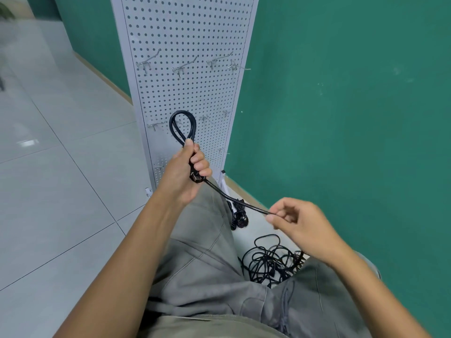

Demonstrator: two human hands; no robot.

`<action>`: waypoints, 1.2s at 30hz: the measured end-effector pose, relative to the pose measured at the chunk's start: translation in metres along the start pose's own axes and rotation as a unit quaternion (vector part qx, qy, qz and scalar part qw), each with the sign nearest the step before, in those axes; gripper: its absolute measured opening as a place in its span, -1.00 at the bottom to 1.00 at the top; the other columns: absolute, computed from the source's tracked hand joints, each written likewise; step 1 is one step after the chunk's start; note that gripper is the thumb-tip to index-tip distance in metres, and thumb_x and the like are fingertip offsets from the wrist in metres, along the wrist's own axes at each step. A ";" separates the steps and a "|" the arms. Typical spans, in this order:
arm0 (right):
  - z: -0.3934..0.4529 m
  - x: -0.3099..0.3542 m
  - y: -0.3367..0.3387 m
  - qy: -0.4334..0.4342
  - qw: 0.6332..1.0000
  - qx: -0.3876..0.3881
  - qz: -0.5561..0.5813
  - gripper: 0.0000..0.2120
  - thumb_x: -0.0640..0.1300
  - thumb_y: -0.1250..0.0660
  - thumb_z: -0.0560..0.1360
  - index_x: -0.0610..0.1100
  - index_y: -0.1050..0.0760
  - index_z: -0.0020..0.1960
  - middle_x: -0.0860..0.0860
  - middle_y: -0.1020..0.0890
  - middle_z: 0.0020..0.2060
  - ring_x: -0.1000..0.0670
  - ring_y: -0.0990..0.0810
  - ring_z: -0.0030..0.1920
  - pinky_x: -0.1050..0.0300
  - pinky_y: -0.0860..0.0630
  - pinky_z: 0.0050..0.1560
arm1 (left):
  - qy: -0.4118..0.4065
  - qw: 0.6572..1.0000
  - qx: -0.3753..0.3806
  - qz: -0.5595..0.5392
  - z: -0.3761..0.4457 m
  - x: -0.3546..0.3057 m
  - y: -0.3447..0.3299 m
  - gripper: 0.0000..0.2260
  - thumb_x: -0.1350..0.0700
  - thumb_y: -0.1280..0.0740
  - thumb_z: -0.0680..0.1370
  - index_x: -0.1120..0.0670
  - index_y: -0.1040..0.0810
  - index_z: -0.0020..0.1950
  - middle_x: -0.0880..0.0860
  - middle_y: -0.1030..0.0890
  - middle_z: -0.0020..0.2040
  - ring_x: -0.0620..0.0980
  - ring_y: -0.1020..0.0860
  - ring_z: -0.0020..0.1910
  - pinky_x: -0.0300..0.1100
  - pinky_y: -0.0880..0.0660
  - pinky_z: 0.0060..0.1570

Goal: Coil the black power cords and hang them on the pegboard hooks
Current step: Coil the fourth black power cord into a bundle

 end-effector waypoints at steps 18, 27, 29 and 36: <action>0.021 0.094 0.063 0.146 0.928 -0.171 -0.298 -0.75 0.07 -0.51 0.47 -0.09 -0.56 -0.10 0.07 -0.62 -0.20 -0.05 -0.55 -0.15 -0.03 -0.52 -0.11 | 0.110 0.920 0.184 0.329 -0.037 0.087 -0.045 -0.55 -0.34 -0.15 0.57 0.05 -0.24 -0.10 0.02 -0.10 -0.27 -0.09 -0.12 -0.43 -0.25 -0.11 -0.44; 0.024 0.099 0.057 0.190 0.902 -0.135 -0.365 -0.73 0.08 -0.43 0.54 -0.13 -0.55 -0.07 0.03 -0.55 -0.13 -0.16 -0.55 -0.17 -0.07 -0.52 -0.14 | 0.133 0.843 0.267 0.448 -0.053 0.096 -0.059 -0.77 0.09 -0.30 0.69 0.07 -0.28 -0.06 -0.07 -0.18 -0.37 -0.05 -0.13 -0.41 -0.11 -0.07 -0.34; 0.025 0.099 0.066 0.159 0.895 -0.167 -0.381 -0.61 0.22 -0.45 0.47 -0.12 -0.52 -0.09 0.03 -0.53 -0.14 -0.14 -0.53 -0.18 -0.01 -0.48 -0.17 | 0.116 0.836 0.268 0.464 -0.054 0.094 -0.062 -0.78 0.06 -0.26 0.71 0.09 -0.32 -0.09 -0.02 -0.27 -0.37 -0.06 -0.25 -0.43 -0.20 -0.19 -0.40; 0.030 0.088 0.087 0.084 0.959 -0.151 -0.223 -0.74 0.10 -0.57 0.39 -0.05 -0.60 -0.21 0.11 -0.62 -0.30 0.08 -0.56 -0.24 0.26 -0.44 -0.22 | 0.057 0.851 0.273 0.446 -0.056 0.091 -0.068 -0.73 -0.01 -0.20 0.73 0.15 -0.57 0.05 0.11 -0.68 -0.01 0.00 -0.62 -0.09 -0.11 -0.59 -0.03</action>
Point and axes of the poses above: each hand's wrist, its own z-axis towards the middle knuckle, its own y-axis out of the back of the hand, x = y × z, the point moved 4 cm from there along z, towards the middle knuckle
